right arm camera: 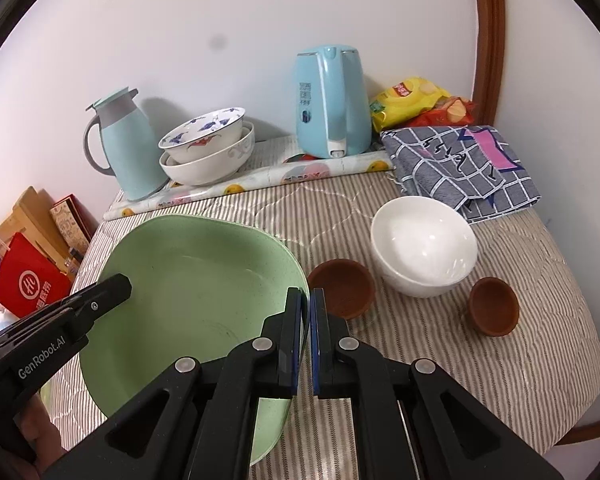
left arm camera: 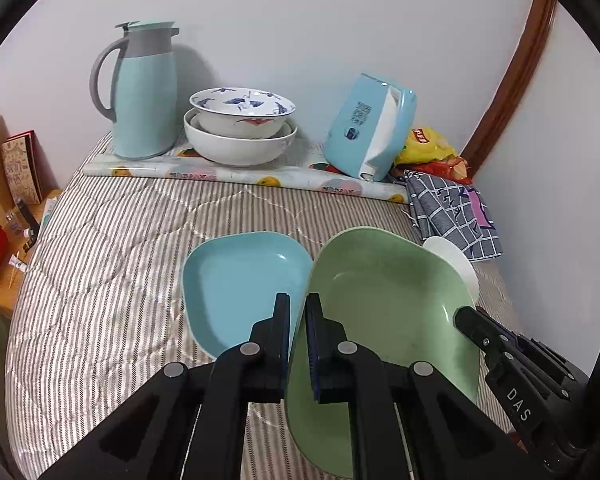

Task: Organize plates and bowls
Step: 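Lower the green plate onto the blue plate stack with the right tool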

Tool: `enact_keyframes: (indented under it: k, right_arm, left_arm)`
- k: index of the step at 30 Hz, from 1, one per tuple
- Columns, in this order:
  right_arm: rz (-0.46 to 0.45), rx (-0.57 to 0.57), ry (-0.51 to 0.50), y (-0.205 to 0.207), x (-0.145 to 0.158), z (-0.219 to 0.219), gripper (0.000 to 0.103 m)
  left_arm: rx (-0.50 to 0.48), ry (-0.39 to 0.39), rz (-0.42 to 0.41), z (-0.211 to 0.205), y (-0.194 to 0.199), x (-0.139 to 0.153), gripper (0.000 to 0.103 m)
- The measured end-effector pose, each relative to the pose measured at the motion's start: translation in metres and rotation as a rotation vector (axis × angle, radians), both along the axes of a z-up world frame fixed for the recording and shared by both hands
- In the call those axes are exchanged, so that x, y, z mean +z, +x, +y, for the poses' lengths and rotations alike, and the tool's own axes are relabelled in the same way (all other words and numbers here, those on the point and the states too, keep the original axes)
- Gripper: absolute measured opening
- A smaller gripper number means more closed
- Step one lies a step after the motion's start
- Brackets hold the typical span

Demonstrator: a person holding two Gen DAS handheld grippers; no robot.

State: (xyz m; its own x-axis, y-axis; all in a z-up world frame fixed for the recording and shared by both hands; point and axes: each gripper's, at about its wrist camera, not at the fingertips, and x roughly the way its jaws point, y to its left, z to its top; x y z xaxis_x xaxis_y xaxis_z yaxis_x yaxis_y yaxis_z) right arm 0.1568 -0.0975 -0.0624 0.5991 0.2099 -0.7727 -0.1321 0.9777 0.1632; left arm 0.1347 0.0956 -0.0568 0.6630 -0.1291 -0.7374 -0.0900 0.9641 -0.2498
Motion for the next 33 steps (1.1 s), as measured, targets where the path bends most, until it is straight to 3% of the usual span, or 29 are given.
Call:
enact_keyframes:
  k: [33]
  right_arm:
    - [0.074, 0.076, -0.013, 0.007, -0.040, 0.059, 0.004]
  left_arm:
    - [0.064, -0.017, 0.104, 0.055, 0.000, -0.045, 0.008]
